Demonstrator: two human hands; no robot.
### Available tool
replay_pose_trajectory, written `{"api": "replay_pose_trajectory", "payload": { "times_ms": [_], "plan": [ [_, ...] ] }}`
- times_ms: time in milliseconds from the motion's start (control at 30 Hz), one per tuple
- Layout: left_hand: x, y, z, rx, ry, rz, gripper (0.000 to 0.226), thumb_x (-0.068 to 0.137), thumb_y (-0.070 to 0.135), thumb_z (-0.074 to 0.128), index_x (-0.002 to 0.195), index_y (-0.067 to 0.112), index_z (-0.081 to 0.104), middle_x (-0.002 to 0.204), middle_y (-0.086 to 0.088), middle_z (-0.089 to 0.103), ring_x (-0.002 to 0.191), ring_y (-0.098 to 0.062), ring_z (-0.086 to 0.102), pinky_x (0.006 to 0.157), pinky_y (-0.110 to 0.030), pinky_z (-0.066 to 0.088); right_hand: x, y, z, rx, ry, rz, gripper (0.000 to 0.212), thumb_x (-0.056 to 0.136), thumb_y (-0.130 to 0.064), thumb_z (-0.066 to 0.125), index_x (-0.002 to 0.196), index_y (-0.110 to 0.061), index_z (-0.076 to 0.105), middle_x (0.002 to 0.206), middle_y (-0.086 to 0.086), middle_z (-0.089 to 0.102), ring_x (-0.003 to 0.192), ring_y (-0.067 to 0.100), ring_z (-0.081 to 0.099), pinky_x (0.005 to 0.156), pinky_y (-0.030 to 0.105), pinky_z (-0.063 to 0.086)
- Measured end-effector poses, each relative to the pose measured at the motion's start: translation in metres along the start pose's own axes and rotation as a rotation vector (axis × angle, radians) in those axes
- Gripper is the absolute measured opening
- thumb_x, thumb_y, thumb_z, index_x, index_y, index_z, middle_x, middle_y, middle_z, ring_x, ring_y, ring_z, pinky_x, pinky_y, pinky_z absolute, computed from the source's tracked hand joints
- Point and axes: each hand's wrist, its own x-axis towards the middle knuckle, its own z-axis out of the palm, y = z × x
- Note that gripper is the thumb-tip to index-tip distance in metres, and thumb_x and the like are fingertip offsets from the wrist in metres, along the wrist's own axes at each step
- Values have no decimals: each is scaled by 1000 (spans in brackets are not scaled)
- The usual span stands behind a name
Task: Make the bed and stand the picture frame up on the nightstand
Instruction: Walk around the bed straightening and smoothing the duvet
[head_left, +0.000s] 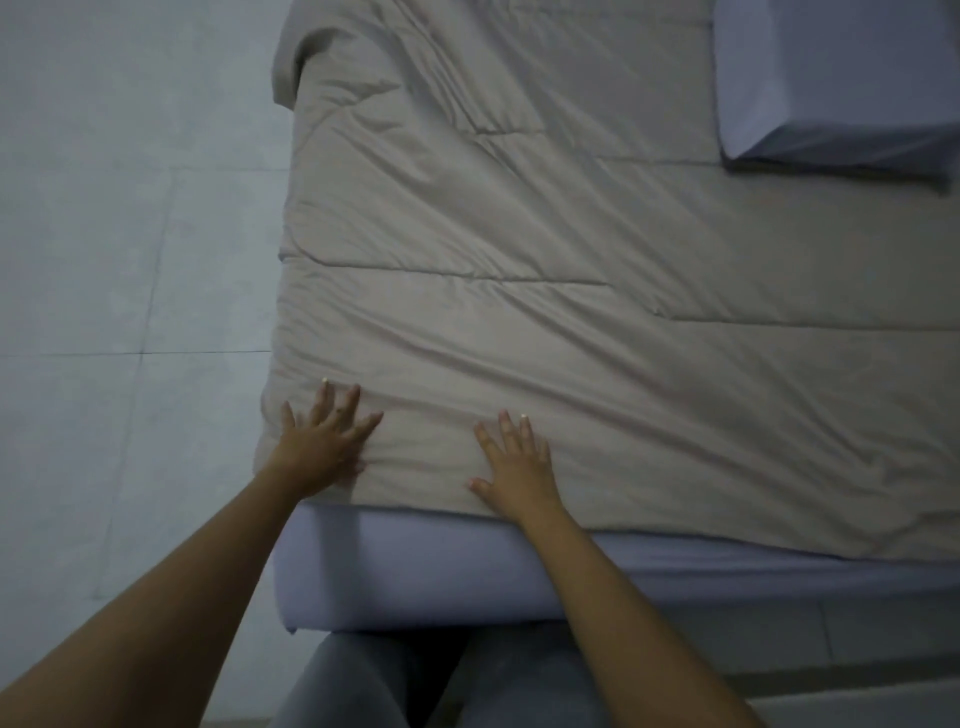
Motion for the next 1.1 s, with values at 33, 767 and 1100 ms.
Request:
{"api": "replay_pose_trajectory", "payload": {
  "times_ms": [33,767,1100],
  "plan": [
    [7,-3,8,-6,-11,11,74,91,56,46,153,39,8,163,-7,-11,148,-43,-11,104,-74,17,8,-4,8,-16,-3,6,80,89,-54,50,151,-40,1,161,0,-15,148,31,-13,117,53,6],
    [-131,13,27,-126,1,-155,60,103,35,33,156,17,10,163,-12,6,151,-33,8,122,-46,12,-96,-26,-3,-34,-296,-3,58,101,-36,31,154,-18,12,162,6,5,148,34,7,118,44,17],
    [-120,10,-89,-63,111,-8,58,105,40,20,156,17,6,164,-6,1,153,-26,0,123,-43,8,-131,27,-102,85,-105,339,65,101,-48,22,153,-11,12,162,7,6,149,29,4,120,43,11]
  ]
}}
